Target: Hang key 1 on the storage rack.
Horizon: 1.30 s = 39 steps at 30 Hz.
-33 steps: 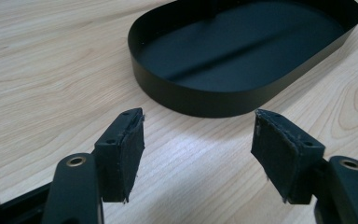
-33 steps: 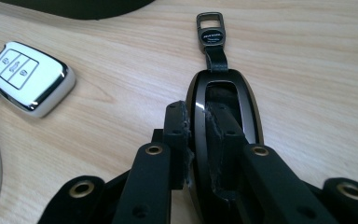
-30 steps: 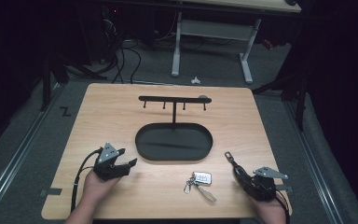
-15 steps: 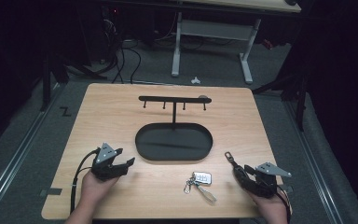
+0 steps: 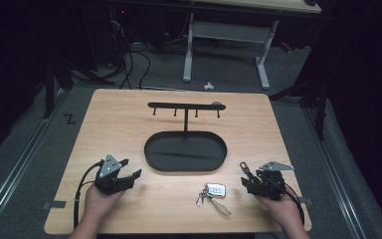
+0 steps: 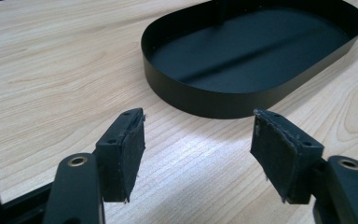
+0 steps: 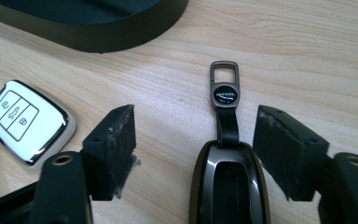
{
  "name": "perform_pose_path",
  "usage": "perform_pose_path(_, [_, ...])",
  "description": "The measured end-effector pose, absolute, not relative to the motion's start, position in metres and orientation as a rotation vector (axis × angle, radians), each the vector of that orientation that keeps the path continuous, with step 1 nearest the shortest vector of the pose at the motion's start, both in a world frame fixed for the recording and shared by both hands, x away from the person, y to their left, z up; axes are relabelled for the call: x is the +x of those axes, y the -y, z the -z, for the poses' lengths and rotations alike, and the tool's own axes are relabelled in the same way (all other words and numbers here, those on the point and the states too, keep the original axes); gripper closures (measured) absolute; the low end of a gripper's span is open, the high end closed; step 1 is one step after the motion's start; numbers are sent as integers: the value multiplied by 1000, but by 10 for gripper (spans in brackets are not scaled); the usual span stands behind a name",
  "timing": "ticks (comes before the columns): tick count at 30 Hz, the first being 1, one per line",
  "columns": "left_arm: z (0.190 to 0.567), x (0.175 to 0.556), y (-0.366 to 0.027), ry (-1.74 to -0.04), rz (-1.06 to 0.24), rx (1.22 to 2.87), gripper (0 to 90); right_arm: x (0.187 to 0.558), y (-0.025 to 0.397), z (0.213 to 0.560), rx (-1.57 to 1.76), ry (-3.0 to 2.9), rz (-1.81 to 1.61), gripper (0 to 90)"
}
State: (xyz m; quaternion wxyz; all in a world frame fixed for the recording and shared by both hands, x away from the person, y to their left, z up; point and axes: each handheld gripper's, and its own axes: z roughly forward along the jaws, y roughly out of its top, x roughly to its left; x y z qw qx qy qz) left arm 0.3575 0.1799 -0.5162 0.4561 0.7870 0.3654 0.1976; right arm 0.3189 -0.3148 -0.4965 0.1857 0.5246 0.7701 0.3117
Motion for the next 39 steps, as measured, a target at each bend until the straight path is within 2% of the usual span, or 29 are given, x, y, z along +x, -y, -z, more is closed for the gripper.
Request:
perform_pose_path(5, [517,357,-180,-890,-485,1944,344,329,310,491,1480,-2218,-791,273])
perform_pose_path(9, [517,357,-182,-892,-475,1933,343,337,304,482,1425,-2253,-685,196])
perform_pose_path(13, [517,358,-182,-886,-472,1935,343,344,299,477,1431,-2309,-592,166])
perform_pose_path(17, [517,358,-181,-881,-466,1936,342,354,299,474,1473,-2343,-529,169])
perform_pose_path(25, [518,358,-179,-874,-458,1944,342,368,302,469,1469,-2418,-360,244])
perform_pose_path(26, [519,359,-178,-872,-457,1948,342,372,302,469,1471,-2455,-338,291])
perform_pose_path(39, [519,359,-177,-865,-452,1963,342,393,302,475,1542,-2517,-229,357])
